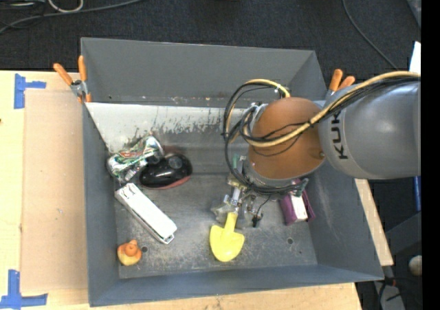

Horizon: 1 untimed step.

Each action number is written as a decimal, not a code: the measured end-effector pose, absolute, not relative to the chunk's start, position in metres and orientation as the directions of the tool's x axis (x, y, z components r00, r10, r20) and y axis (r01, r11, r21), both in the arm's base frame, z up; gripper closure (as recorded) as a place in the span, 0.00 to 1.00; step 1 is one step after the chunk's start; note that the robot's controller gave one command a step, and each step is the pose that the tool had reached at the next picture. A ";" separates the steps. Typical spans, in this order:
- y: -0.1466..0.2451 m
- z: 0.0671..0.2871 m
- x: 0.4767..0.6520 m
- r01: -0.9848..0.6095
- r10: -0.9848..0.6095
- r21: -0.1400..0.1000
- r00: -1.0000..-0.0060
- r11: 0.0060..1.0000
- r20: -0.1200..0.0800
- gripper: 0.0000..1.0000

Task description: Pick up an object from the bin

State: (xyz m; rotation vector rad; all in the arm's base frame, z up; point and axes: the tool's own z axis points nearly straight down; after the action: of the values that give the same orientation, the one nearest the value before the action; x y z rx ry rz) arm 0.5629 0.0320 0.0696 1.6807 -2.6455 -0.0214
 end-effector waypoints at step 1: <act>0.033 0.085 0.561 -0.905 -0.905 0.020 -0.426 0.426 0.000 1.00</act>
Offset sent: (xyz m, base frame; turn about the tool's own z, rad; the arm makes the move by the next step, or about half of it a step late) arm -0.0016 0.0001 0.0144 0.0011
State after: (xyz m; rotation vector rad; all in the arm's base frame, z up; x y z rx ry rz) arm 0.5612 0.0327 0.0848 1.6774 -2.6433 -0.0257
